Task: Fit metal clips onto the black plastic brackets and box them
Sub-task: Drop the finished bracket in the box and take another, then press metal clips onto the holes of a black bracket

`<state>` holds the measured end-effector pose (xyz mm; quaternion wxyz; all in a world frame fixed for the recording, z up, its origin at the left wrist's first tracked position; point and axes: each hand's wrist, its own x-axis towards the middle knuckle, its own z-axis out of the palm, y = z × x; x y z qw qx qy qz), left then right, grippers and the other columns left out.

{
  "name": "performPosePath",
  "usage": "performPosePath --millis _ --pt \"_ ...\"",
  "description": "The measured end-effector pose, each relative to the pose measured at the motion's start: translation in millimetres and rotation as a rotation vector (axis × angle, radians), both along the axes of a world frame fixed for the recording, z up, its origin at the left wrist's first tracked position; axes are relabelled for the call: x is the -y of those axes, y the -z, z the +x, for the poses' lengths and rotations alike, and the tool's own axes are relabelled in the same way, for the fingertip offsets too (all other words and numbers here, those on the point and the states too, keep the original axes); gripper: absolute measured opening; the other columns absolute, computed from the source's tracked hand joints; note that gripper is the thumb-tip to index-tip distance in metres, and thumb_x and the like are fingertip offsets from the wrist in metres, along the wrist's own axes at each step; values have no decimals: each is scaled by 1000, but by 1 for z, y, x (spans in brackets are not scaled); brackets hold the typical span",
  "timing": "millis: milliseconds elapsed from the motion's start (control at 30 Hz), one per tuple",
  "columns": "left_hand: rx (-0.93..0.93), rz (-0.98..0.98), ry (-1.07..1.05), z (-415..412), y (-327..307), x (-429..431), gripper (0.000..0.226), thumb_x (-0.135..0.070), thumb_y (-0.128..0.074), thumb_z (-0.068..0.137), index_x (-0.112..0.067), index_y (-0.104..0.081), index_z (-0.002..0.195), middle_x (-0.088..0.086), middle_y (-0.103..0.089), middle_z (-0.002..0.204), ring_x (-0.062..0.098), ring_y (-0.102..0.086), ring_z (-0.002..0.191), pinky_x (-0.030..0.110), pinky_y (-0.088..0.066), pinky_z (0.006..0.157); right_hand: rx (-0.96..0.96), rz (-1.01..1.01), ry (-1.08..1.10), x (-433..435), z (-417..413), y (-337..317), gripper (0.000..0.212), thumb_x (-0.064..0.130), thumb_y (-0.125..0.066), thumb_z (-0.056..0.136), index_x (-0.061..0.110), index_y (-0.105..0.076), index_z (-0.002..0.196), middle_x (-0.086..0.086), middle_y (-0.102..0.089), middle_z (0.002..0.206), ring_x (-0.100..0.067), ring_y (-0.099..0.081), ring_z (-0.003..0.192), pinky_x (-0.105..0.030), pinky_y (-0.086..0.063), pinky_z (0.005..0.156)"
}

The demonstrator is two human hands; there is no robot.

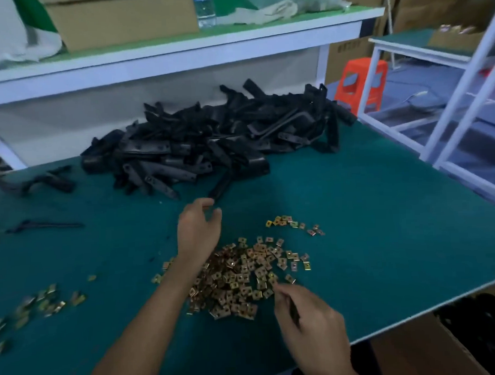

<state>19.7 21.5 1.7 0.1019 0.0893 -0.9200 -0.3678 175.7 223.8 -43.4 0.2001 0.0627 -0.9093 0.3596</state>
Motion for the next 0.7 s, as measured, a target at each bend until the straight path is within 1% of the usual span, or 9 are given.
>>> performPosePath --millis 33,100,167,267,400,500,567,633,700 --pt "17 -37 -41 -15 1 5 40 -34 -59 101 -15 -56 135 7 -57 133 31 -60 114 43 -52 96 -32 10 16 0 0 2 26 14 -85 78 31 -75 96 12 -70 79 -2 -63 68 -13 -44 61" --pt "101 -94 -83 -41 4 12 52 -38 -59 101 -13 -48 144 15 -50 142 37 -52 126 49 -48 103 -70 18 36 0 -1 3 21 16 -83 80 30 -75 92 13 -68 75 0 -61 64 -11 -42 59" --pt "197 -122 -74 -58 7 12 49 -39 -57 101 -14 -51 143 14 -59 132 34 -59 116 44 -54 89 -106 26 38 1 -3 3 15 20 -76 77 30 -75 88 15 -66 72 0 -60 60 -9 -40 57" --pt "181 -106 -104 -69 15 12 30 -34 -54 103 -14 -65 123 11 -69 104 31 -66 91 37 -53 68 -100 16 25 0 -5 2 13 23 -74 74 32 -74 84 17 -62 68 2 -58 57 -7 -42 55" --pt "149 208 -223 -57 11 11 25 -26 -51 103 -8 -66 94 12 -64 82 28 -58 68 30 -41 56 -96 20 22 -3 -6 5 13 24 -74 75 33 -74 84 18 -61 67 5 -56 56 -10 -46 52" --pt "188 527 -199 -18 -3 11 18 -17 -53 102 -14 -69 95 8 -61 76 19 -47 60 31 -37 58 -66 22 35 -2 -6 4 12 23 -75 79 34 -74 84 18 -60 67 5 -55 58 -7 -40 55" --pt "151 654 -157 23 -14 10 17 -16 -55 102 -28 -67 102 3 -70 83 13 -50 60 28 -41 52 -8 -38 42 -2 -5 2 14 21 -79 85 34 -75 86 18 -61 67 3 -57 60 -15 -48 58" --pt "80 756 -131 67 -21 7 24 -16 -57 102 -38 -65 106 -2 -71 79 9 -50 56 23 -40 48 81 -161 9 -3 -3 -5 7 33 -71 91 40 -74 90 19 -66 75 -1 -63 67 -28 -55 62" --pt "73 805 -68 110 -21 -5 29 -15 -57 102 -42 -66 102 -2 -66 73 9 -48 55 21 -37 46 151 -293 -48 -1 -4 -16 16 55 -56 93 49 -71 98 24 -71 89 0 -67 82 -26 -54 69"
